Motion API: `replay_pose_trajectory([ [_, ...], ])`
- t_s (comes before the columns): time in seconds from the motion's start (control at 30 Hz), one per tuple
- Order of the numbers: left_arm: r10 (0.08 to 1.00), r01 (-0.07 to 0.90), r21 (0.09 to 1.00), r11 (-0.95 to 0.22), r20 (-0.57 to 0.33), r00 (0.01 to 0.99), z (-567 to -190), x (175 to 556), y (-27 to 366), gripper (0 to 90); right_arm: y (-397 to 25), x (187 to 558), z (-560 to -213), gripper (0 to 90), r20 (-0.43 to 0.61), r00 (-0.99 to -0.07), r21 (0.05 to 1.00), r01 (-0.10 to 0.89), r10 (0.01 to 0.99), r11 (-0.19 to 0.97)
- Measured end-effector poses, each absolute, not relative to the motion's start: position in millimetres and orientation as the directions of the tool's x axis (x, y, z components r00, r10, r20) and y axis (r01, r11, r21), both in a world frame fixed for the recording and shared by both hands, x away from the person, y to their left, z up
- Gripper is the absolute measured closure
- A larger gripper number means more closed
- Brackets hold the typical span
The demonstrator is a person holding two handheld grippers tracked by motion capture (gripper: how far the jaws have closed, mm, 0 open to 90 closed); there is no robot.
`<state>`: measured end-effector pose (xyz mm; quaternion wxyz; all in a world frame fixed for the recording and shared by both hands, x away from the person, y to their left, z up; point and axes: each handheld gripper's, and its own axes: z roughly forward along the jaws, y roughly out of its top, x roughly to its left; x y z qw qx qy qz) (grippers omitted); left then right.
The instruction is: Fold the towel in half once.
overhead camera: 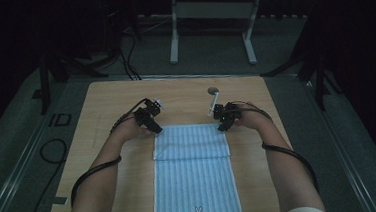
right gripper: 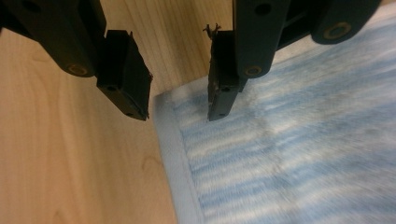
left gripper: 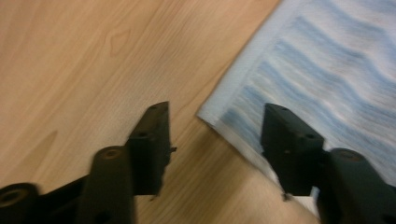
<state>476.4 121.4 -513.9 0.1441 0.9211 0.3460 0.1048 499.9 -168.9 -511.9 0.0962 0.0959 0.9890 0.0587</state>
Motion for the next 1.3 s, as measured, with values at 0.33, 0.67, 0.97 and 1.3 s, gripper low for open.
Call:
replay_pose_trajectory([
  [0.33,0.604,0.562,0.296,-0.772,0.065,0.795,-521.5,481.0,114.9,51.7,-171.2,513.3,-515.7,62.4,-0.076,-0.964,0.122,0.244,0.254,0.962],
  [0.67,0.568,0.531,0.282,-0.799,0.064,0.821,-520.2,477.8,108.2,84.8,-162.8,505.1,-514.0,84.6,-0.062,-0.970,0.078,0.228,0.233,0.970],
  [0.97,0.598,0.542,0.316,-0.779,0.114,0.793,-495.6,484.6,108.8,86.0,-169.6,507.5,-485.6,84.8,-0.129,-0.955,0.133,0.252,0.269,0.959],
  [1.3,0.651,0.519,0.425,-0.741,0.267,0.711,-417.8,493.6,109.7,85.9,-172.2,518.3,-423.5,84.9,-0.277,-0.902,0.229,0.272,0.331,0.935],
])
